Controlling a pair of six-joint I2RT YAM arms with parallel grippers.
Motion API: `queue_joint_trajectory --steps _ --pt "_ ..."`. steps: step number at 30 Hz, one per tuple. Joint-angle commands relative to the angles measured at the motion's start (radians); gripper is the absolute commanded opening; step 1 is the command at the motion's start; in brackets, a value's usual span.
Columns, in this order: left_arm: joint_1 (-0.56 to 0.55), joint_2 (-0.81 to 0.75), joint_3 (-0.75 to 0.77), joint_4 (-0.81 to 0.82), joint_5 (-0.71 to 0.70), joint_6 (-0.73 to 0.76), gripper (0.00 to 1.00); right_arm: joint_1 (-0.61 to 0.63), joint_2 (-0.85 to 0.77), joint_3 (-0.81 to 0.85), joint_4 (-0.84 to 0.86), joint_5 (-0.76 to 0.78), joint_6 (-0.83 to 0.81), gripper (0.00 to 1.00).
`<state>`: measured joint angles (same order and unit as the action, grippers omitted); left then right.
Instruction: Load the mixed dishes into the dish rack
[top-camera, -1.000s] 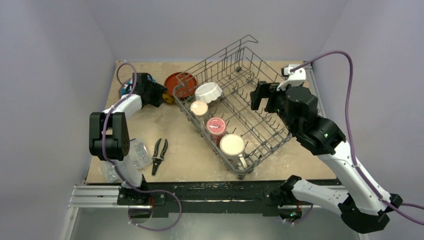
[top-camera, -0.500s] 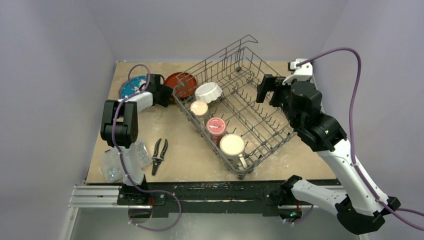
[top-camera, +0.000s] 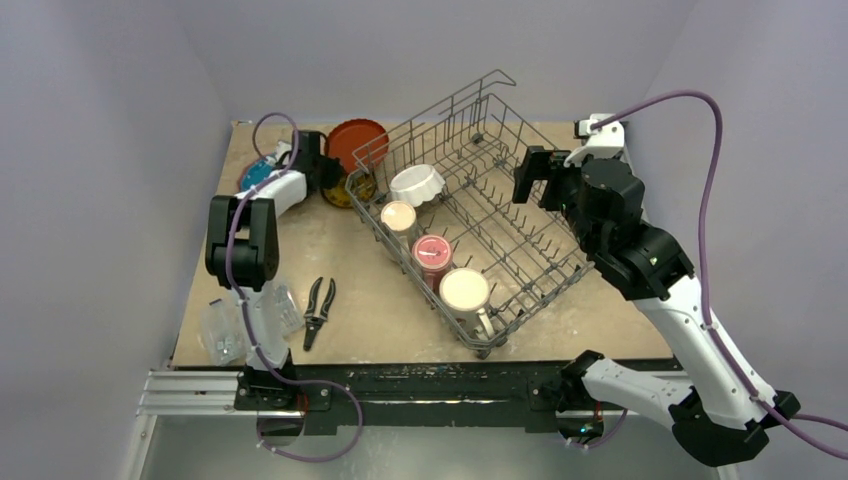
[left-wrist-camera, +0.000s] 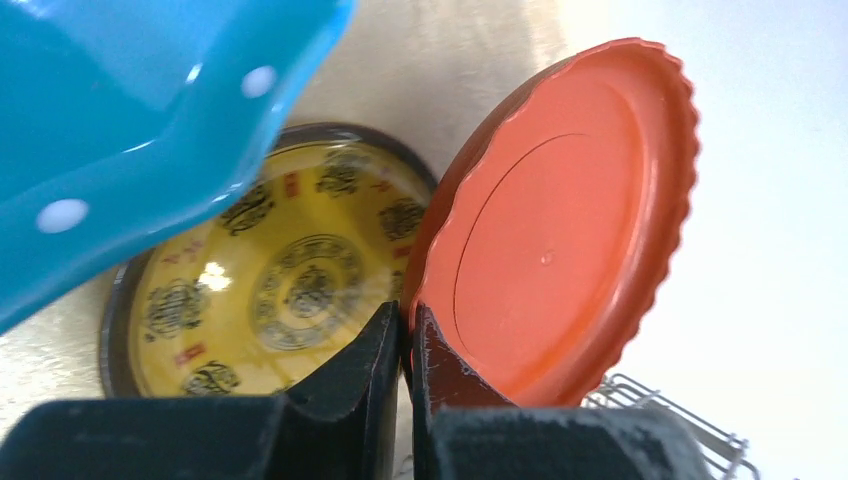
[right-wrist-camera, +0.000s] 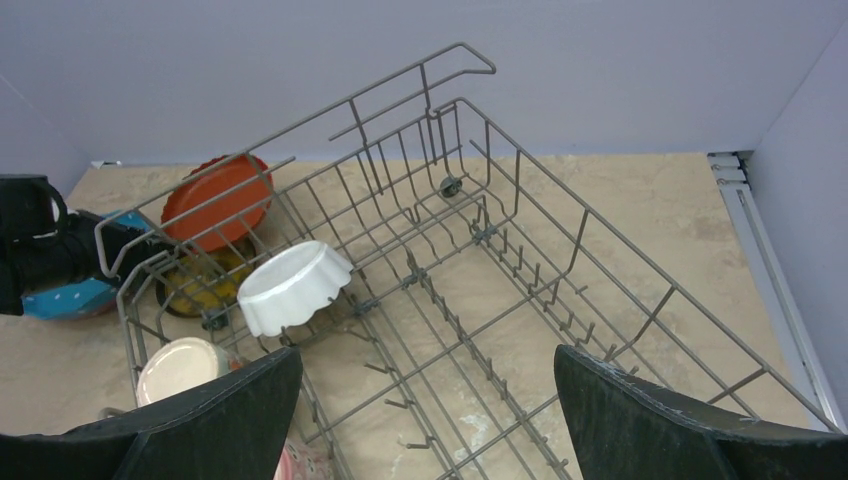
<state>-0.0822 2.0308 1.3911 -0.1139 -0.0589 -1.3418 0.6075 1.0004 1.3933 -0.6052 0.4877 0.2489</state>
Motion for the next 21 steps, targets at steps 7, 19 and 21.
queue_joint_trajectory --steps 7,19,21 --pt "0.079 -0.213 0.093 0.029 0.000 -0.002 0.00 -0.005 -0.022 0.014 0.009 -0.015 0.019 0.98" --pt "0.103 -0.496 0.208 -0.063 0.409 0.167 0.00 -0.005 0.064 0.082 -0.033 -0.171 0.098 0.98" --pt "0.046 -0.519 0.177 -0.029 0.492 0.143 0.00 -0.006 0.078 0.105 -0.020 -0.236 0.123 0.98"
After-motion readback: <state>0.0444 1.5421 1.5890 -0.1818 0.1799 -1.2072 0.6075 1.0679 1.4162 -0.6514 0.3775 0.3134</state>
